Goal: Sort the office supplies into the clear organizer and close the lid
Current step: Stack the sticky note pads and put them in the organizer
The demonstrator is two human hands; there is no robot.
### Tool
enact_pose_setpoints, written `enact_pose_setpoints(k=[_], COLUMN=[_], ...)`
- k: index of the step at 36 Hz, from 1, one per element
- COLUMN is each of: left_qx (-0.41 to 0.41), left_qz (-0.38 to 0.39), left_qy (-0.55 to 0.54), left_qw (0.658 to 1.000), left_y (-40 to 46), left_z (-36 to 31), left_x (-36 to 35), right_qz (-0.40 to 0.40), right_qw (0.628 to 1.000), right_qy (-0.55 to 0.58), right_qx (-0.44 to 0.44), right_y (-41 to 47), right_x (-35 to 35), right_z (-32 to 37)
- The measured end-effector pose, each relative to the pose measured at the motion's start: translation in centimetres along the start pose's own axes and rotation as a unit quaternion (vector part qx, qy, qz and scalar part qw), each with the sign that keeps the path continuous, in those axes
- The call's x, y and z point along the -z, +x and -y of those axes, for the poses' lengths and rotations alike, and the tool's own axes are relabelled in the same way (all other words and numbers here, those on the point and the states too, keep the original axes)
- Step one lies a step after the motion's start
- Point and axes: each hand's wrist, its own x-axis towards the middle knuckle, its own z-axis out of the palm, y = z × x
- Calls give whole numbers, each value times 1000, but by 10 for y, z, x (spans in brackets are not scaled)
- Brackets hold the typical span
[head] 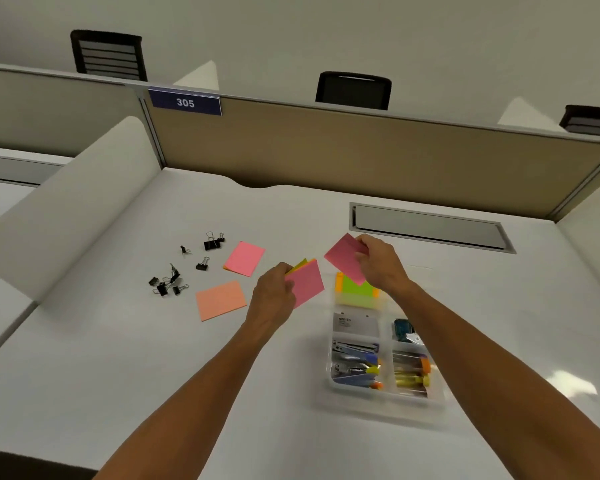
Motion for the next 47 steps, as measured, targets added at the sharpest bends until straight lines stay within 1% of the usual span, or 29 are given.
enact_pose_setpoints(k=[6,12,20,24,27,35,40,47], left_qx=[-32,-44,-68,-97,-104,-137,-132,-105], left_qz=[11,42,82,102,114,131,109,89], left_qy=[41,48,91,122,131,173,263,298], left_qw=[999,997,990,982,979,967,950,945], left_y=[11,27,46,51,57,69,73,76], left_z=[-25,-50,-79,-84,-85,-91,-85,-65], left_x=[-20,-38,-67,-83,-95,-119,-131,-140], right_qz=[-20,-45,-70,-75,-80,-74,-65,-45], right_qw=[1000,998,995,992,992,989,987,987], right_qy=[21,36,64,91,91,122,142,154], right_qx=[-10,-29,-44,-45,-44,-42,-28,-12], right_y=[-8,-12,-12,-13,-15,-16,-16,-12], right_x=[13,24,35,42,47,58,57,50], right_z=[-32,-60,-87,-100,-111,-133,-138,-138])
